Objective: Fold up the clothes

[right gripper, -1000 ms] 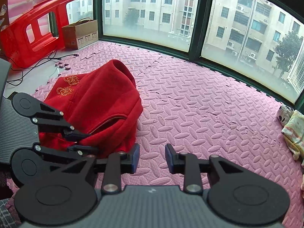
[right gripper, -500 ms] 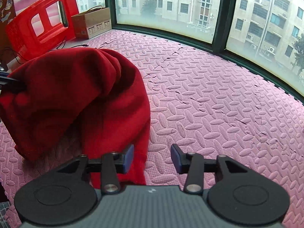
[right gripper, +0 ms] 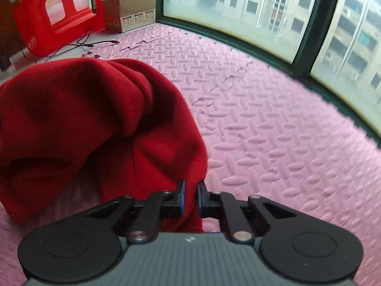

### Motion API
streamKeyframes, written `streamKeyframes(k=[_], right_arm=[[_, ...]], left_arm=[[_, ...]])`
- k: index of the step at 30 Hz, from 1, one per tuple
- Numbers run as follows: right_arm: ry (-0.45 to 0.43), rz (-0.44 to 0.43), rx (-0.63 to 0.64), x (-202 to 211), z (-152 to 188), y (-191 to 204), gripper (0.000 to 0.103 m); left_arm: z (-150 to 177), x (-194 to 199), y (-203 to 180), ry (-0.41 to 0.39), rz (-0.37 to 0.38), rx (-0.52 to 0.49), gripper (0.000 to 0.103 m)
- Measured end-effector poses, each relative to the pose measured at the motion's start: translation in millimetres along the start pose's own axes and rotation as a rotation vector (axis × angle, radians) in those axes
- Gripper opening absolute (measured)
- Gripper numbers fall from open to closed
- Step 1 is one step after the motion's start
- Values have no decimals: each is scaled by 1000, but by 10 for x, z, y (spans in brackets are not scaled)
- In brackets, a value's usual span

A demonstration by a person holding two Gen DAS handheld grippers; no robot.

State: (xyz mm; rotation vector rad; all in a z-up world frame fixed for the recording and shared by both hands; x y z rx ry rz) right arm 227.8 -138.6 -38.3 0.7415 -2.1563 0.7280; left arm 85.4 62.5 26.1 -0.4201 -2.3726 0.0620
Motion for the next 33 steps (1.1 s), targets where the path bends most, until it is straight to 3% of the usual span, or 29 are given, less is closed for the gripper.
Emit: streamKeyframes(k=[5, 7, 8, 12, 16, 21, 26, 33], right_arm=[[-95, 400, 135, 267, -448, -571, 9], [-126, 477, 74, 382, -583, -828, 28], [-145, 485, 28, 448, -620, -936, 28], [-147, 427, -104, 559, -554, -1147, 33], [-50, 272, -210, 385, -243, -1105, 36], [91, 79, -320, -37, 225, -773, 36], [76, 36, -397, -265, 331, -672, 35], [21, 51, -518, -532, 231, -906, 35]], left_arm=[[58, -21, -266, -2, 107, -25, 10], [113, -80, -436, 13, 167, -38, 10], [150, -128, -529, 26, 200, -43, 10], [320, -342, -906, 89, 293, -94, 11], [445, -528, -1136, 146, 317, -150, 12], [595, -649, -1279, 188, 322, -192, 12], [687, -688, -1312, 212, 323, -198, 12], [693, -755, -1363, 222, 341, -206, 12]])
Point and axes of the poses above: each gripper's, at about its wrist camera, not at the fingertips, and x roughly against the way its jaws point, y to its left, z to its underside, the point moved 6 cm from there along -x, roughly the way its jaws point, and after that the axes turned 1 degree about x, right-handed, at the moved point
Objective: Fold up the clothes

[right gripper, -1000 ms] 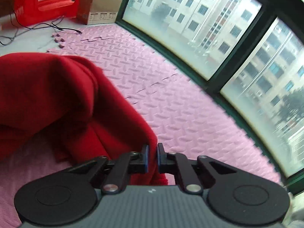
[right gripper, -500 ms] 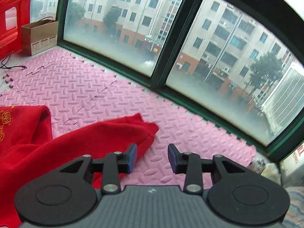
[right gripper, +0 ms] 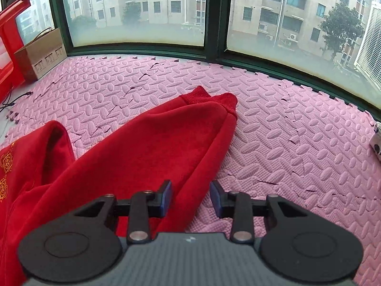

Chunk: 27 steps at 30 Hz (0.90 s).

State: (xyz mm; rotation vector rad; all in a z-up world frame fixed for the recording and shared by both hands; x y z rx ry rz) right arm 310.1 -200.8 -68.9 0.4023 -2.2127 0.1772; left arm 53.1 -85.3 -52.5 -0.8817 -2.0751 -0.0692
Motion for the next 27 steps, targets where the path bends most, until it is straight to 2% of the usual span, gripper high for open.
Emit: streamKeyframes(k=[5, 9, 12, 15, 16, 21, 27], right_arm=[[-20, 27, -30, -150, -103, -53, 33], [-22, 48, -38, -262, -103, -83, 22], [-32, 64, -17, -234, -102, -70, 13], [-35, 118, 13, -185, -131, -116, 12], [-33, 125, 3, -174, -147, -150, 12], [-66, 84, -37, -153, -296, -215, 17], [-42, 86, -37, -329, -367, -204, 23]], left_arm=[[-12, -37, 3, 8, 8, 4, 12], [-11, -42, 28, 9, 13, 13, 14], [-21, -4, 44, 5, 14, 17, 19], [-96, 130, 84, -33, 12, 31, 33], [-133, 183, 103, -53, 11, 37, 34], [-292, 257, 209, -118, -57, 69, 35], [-275, -11, 166, -70, -97, 46, 33]])
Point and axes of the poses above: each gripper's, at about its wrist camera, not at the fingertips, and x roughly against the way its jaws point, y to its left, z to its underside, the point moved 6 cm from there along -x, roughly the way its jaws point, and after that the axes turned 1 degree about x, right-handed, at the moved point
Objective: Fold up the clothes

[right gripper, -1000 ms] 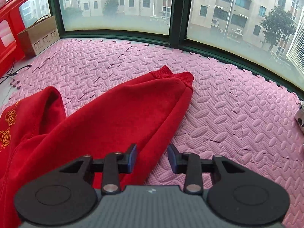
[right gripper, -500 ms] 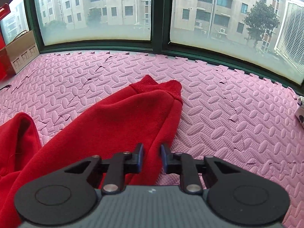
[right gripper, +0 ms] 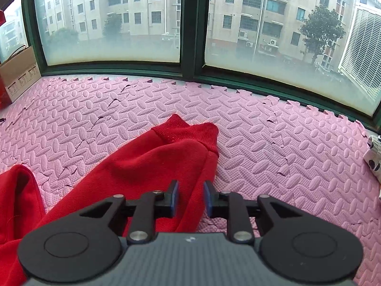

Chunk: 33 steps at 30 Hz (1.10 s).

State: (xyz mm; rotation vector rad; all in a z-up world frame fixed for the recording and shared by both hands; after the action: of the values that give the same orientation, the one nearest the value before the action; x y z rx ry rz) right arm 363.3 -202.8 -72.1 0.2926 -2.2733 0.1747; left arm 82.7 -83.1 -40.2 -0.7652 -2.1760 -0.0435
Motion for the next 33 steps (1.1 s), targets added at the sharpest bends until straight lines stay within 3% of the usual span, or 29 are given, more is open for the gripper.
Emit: streamKeyframes(k=[5, 6, 10, 17, 19, 21, 30, 33], right_arm=[[-8, -3, -22, -82, 27, -47, 23], [-10, -9, -30, -84, 29, -60, 23], [-44, -28, -35, -73, -11, -81, 23], [-52, -18, -22, -224, -75, -80, 22], [-51, 0, -16, -240, -68, -85, 11], [-63, 11, 2, -207, -63, -84, 7], [-78, 191, 20, -56, -49, -447, 0], [-70, 182, -12, -35, -27, -557, 0]], left_arm=[[53, -161, -53, 33, -15, -44, 27], [60, -186, -54, 38, -16, -48, 20], [71, -248, -26, 52, -7, -31, 11], [84, -277, -30, 55, 17, -22, 11], [81, -277, -10, 55, 25, -8, 11], [76, -264, -5, 52, 32, -2, 11], [74, -273, -2, 48, 53, 5, 10], [88, -316, -14, 56, 56, 0, 10]])
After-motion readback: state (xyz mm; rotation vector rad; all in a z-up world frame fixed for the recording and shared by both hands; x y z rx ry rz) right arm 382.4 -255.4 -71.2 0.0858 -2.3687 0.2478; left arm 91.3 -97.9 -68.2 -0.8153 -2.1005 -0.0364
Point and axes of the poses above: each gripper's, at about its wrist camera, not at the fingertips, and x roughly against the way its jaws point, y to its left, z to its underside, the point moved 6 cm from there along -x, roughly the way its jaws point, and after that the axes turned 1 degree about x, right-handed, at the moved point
